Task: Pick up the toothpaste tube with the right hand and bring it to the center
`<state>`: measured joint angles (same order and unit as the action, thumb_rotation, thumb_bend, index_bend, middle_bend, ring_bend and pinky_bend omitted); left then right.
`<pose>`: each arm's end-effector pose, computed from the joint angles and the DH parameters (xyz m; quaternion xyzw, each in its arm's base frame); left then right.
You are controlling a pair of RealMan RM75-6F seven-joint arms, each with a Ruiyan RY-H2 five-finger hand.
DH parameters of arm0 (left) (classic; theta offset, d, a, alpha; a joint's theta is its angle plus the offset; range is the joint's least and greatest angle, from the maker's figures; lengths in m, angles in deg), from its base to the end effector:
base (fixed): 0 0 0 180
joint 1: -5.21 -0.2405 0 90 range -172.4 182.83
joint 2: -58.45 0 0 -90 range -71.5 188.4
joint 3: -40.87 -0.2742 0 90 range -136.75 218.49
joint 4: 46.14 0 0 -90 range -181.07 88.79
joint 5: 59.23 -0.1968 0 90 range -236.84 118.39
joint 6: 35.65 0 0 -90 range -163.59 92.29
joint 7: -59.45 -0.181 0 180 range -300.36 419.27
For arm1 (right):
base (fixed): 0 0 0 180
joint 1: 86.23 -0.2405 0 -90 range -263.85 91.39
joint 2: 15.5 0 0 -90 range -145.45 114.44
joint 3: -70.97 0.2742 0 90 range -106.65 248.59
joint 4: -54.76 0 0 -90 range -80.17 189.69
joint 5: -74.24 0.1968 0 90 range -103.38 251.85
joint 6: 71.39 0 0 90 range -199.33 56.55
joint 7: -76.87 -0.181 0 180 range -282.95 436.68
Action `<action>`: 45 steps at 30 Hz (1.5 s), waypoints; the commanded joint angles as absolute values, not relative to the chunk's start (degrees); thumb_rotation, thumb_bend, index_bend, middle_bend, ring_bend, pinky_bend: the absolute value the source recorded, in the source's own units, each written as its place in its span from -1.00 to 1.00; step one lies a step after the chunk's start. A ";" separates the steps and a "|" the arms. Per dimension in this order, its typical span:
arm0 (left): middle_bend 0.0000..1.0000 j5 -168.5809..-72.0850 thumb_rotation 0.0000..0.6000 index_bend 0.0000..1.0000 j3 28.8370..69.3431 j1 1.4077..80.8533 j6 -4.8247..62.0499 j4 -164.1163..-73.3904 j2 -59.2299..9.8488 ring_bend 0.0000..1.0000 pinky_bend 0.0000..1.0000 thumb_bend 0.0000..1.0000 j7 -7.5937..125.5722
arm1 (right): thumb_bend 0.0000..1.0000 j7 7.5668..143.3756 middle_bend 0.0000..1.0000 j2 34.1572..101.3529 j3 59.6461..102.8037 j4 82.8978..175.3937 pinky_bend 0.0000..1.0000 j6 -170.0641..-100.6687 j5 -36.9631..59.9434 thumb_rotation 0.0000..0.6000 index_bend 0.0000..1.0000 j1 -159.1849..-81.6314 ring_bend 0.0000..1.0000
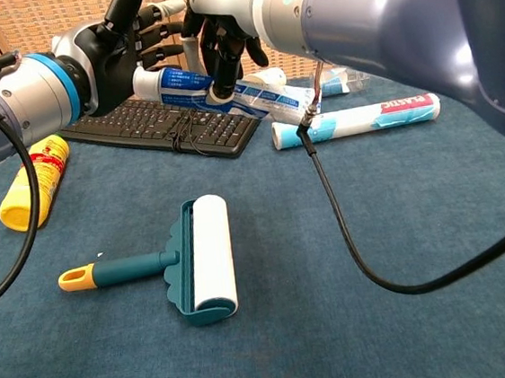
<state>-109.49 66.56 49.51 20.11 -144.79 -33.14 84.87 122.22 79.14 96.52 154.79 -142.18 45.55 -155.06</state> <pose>-0.0610 0.3919 0.0025 -0.3861 -0.7111 -0.5767 0.1126 0.0516 -0.4044 -0.0052 0.7052 -0.3828 0.4362 0.4073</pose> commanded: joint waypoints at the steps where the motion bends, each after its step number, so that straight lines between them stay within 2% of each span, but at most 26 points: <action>1: -1.00 -109.33 -0.47 -1.00 66.68 49.42 20.53 -144.52 -33.73 -1.00 -1.00 -1.00 84.39 | 0.22 122.15 0.41 79.11 96.71 155.09 0.56 -142.36 45.90 1.00 0.44 -155.24 0.25; 15: -1.00 -110.40 -0.47 -1.00 67.02 48.50 23.08 -143.93 -37.23 -1.00 -1.00 -1.00 83.68 | 0.22 121.80 0.42 79.20 97.54 155.86 0.58 -143.32 47.00 1.00 0.44 -155.95 0.26; 29: -1.00 -110.99 -0.46 -1.00 67.30 48.06 21.80 -144.43 -37.77 -1.00 -1.00 -1.00 83.37 | 0.22 121.43 0.42 78.99 97.17 155.70 0.58 -143.67 47.09 1.00 0.44 -156.03 0.26; 38: -1.00 -113.02 -0.46 -1.00 67.76 45.57 22.30 -145.85 -34.63 -1.00 -1.00 -1.00 84.67 | 0.22 120.79 0.42 77.67 95.99 155.90 0.58 -144.24 46.07 1.00 0.44 -154.60 0.26; 45: -1.00 -116.06 -0.47 -1.00 67.96 42.01 23.50 -146.01 -29.24 -1.00 -1.00 -1.00 86.30 | 0.22 119.90 0.42 75.43 94.30 157.00 0.58 -144.67 44.91 1.00 0.44 -152.22 0.26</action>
